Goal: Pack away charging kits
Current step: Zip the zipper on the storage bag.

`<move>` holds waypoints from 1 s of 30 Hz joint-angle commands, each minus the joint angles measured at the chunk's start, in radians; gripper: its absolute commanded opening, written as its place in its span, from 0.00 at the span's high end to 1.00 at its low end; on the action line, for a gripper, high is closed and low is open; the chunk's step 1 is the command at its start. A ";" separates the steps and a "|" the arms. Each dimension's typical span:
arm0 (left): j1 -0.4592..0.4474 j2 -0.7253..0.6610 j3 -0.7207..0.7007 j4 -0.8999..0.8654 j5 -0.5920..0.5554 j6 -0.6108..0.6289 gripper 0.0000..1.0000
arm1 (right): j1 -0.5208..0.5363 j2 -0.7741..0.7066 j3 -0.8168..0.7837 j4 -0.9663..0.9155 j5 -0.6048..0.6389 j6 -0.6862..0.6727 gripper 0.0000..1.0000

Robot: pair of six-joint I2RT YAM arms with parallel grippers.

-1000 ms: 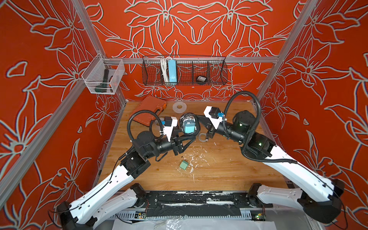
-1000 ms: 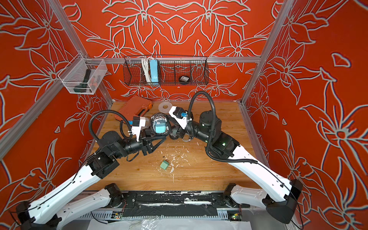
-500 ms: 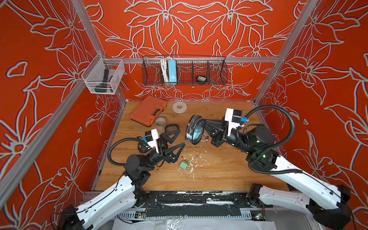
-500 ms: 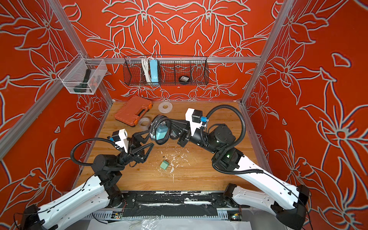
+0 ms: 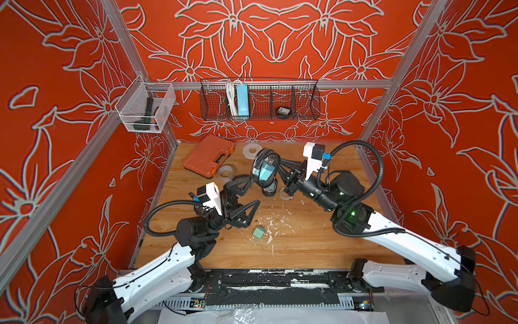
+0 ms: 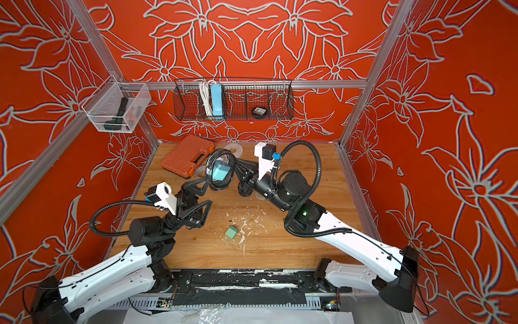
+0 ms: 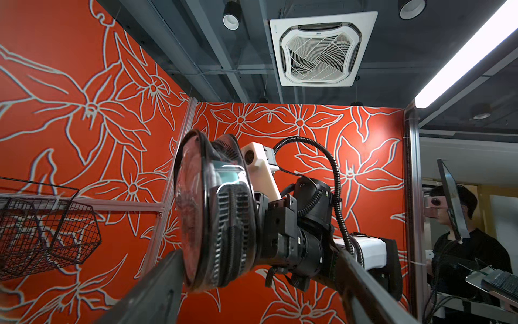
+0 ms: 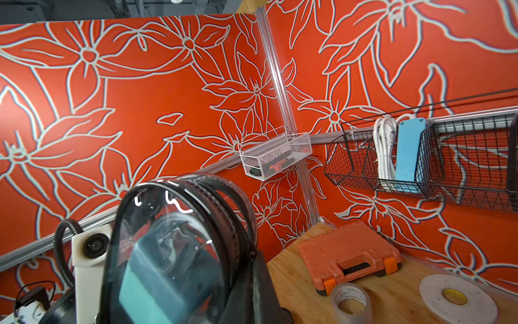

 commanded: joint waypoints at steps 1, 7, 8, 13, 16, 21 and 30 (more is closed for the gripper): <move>-0.006 0.035 0.045 0.051 -0.053 0.055 0.23 | 0.020 -0.001 0.028 0.061 0.045 0.071 1.00; -0.008 0.140 0.113 0.050 -0.130 0.037 0.28 | 0.047 0.018 0.008 0.089 0.083 0.105 1.00; -0.008 0.155 0.125 0.050 -0.140 0.035 0.28 | 0.051 0.023 0.006 0.094 0.081 0.109 1.00; -0.008 0.219 0.181 0.049 -0.143 0.022 0.29 | 0.072 0.027 -0.022 0.124 0.113 0.116 1.00; -0.008 0.230 0.195 0.056 -0.152 0.012 0.32 | 0.075 0.023 -0.047 0.148 0.126 0.125 1.00; -0.008 0.230 0.202 0.063 -0.164 0.002 0.45 | 0.078 0.020 -0.064 0.158 0.128 0.128 1.00; -0.008 0.197 0.216 -0.041 -0.124 -0.002 0.93 | 0.077 -0.005 -0.059 0.081 0.186 0.054 1.00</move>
